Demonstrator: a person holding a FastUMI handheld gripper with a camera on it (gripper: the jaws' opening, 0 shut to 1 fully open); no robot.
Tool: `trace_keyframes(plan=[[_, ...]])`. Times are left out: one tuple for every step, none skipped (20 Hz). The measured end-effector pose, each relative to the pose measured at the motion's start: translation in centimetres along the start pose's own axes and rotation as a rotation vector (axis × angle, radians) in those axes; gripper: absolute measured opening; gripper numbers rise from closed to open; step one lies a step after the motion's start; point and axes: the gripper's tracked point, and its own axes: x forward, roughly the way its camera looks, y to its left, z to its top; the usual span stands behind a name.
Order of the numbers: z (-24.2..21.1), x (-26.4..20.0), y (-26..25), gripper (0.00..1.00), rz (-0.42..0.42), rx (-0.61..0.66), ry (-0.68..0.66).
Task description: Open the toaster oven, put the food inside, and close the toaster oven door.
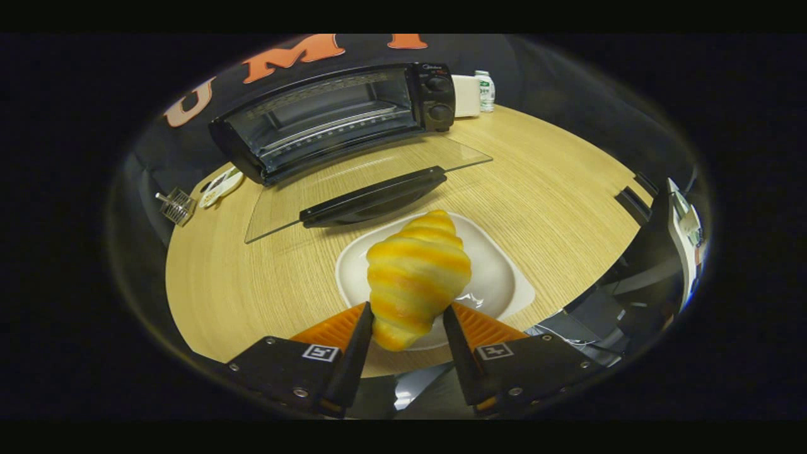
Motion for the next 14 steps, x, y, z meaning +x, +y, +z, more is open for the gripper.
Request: trace_keyframes(plan=[[0.1,-0.2,0.0,0.56,-0.005,-0.008,0.002],[0.2,-0.3,-0.2,0.52,-0.009,-0.016,-0.005],[0.3,-0.5,-0.2,0.43,-0.007,-0.027,-0.009],[0.5,-0.8,-0.2,0.42,-0.001,-0.028,-0.012],[0.8,-1.2,-0.2,0.4,0.009,-0.017,-0.015],[1.3,-1.7,-0.3,0.38,0.019,-0.005,-0.02],[1.9,-2.2,-0.4,0.38,0.032,0.005,-0.028],[2.5,-2.8,-0.4,0.38,0.047,0.018,-0.037],[3.2,-3.3,-0.3,0.38,0.063,0.032,-0.048],[3.9,-3.9,-0.1,0.37,0.082,0.044,-0.057],[4.5,-4.3,0.1,0.38,0.101,0.057,-0.06],[5.2,-5.0,0.2,0.38,0.123,0.073,-0.067],[6.0,-5.5,0.6,0.38,0.146,0.082,-0.08],[6.7,-6.0,1.0,0.37,0.171,0.091,-0.092]])
